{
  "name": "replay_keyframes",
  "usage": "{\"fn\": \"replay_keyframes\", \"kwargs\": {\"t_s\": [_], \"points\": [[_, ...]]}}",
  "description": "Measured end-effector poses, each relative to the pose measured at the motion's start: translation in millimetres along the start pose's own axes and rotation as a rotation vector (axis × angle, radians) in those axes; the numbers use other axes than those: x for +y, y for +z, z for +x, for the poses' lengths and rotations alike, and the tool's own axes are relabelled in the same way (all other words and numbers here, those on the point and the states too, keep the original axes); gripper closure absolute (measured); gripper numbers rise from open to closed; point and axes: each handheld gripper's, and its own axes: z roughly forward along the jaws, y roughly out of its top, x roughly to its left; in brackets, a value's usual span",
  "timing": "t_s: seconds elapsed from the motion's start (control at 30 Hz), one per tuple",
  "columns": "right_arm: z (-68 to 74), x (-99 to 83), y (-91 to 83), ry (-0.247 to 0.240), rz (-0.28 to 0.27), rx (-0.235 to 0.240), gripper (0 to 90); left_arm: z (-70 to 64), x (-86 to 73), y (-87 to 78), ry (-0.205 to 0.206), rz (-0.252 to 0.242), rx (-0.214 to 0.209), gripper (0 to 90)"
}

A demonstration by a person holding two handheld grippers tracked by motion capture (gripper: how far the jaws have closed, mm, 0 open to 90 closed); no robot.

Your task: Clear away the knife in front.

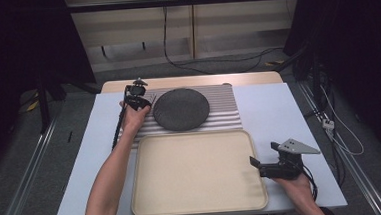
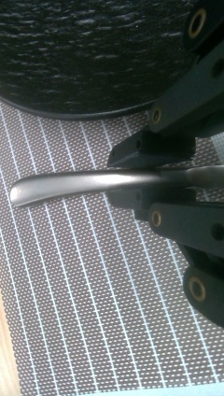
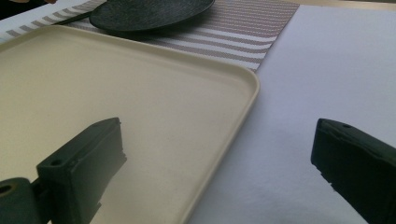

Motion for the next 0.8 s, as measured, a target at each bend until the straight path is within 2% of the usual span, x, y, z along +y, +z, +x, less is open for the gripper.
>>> {"fn": "replay_keyframes", "kwargs": {"t_s": [0.23, 0.4, 0.47, 0.57, 0.63, 0.7, 0.8], "points": [[-0.2, -0.2, 0.0, 0.002, 0.001, -0.001, 2.8, 2.4, -0.2, -2.1, 0.004, 0.019, -0.022, 80.1], [-0.1, -0.3, -0.1, 0.003, 0.002, -0.002, 2.8, 2.8, -1.2, -3.2, 0.014, 0.022, -0.014, 80.1], [0.0, -0.3, -0.2, 0.002, 0.003, -0.003, 2.8, 3.0, -2.0, -3.5, -0.004, 0.017, -0.016, 80.1], [0.0, -0.3, -0.4, 0.003, 0.002, -0.004, 2.8, 4.2, -2.8, -4.5, 0.008, 0.024, -0.010, 80.1], [-0.1, -0.3, -0.1, 0.002, 0.002, -0.004, 2.8, 5.0, -3.6, -5.2, 0.003, 0.023, -0.015, 80.1], [-0.1, -0.3, 0.0, 0.002, 0.002, -0.003, 2.8, 5.0, -4.3, -6.0, 0.003, 0.025, 0.000, 80.1], [-0.1, -0.3, 0.0, 0.002, 0.002, -0.004, 2.8, 7.0, -4.9, -8.0, 0.012, 0.029, -0.009, 80.1]]}}
